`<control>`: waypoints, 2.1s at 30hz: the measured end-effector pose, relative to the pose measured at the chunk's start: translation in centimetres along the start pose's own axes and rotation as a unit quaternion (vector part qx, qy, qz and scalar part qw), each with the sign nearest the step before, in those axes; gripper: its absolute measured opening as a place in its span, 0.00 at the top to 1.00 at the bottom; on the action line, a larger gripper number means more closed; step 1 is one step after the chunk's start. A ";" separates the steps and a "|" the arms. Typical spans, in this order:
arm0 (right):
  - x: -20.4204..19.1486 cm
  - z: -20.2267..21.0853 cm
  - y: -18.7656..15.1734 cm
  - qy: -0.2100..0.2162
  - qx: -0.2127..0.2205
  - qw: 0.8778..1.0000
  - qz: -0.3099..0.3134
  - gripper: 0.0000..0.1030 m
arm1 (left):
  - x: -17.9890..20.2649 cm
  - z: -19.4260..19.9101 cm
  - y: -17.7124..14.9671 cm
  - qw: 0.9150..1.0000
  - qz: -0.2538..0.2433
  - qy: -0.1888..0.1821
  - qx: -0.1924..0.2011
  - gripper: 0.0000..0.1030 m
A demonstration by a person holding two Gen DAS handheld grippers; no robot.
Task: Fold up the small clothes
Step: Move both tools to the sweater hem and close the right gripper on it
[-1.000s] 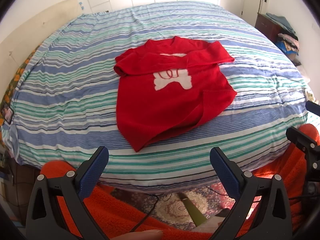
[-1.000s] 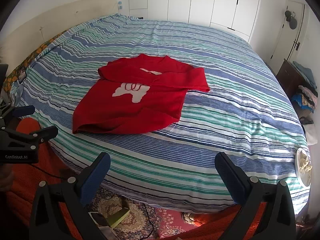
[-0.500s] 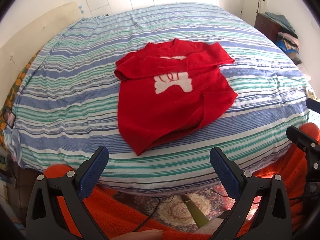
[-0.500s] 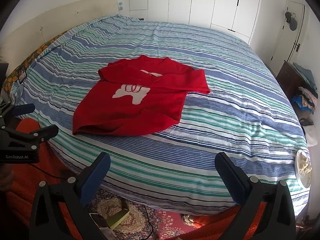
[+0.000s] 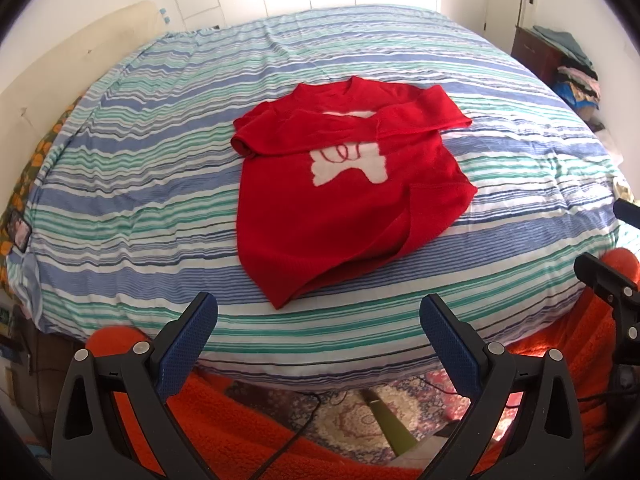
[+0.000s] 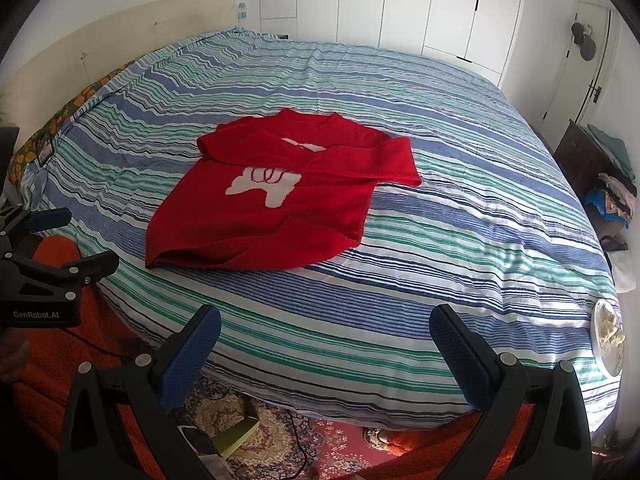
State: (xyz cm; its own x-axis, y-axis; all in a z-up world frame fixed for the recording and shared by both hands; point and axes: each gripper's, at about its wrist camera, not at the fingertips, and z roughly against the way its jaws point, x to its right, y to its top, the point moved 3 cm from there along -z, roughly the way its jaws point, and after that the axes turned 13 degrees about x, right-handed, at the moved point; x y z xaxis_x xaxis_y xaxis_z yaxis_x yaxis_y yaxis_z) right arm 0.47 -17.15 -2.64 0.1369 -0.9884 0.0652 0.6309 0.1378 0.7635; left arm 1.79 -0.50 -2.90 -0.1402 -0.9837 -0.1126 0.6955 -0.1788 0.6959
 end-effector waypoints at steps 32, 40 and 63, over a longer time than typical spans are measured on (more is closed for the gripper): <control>3.9 -17.7 3.9 0.210 -0.050 0.976 -0.037 0.19 | -9.7 -13.9 -6.2 0.965 0.216 -0.073 -0.127 0.24; -1.7 -23.0 0.3 0.320 -0.178 0.928 0.073 0.87 | -11.3 -12.4 -7.6 0.964 0.231 -0.074 -0.107 0.24; -4.4 -25.7 0.4 0.288 -0.205 0.927 0.123 0.56 | -11.5 -12.9 -7.5 0.963 0.243 -0.069 -0.094 0.24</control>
State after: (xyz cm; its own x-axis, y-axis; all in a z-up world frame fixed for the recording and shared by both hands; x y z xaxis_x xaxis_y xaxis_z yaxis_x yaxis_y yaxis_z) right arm 19.79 -11.08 -19.15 0.6262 -0.7423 -0.2384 0.7475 0.4848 0.4541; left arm 7.30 11.88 -15.98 0.1509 -0.9422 0.2992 0.8166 0.2893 0.4994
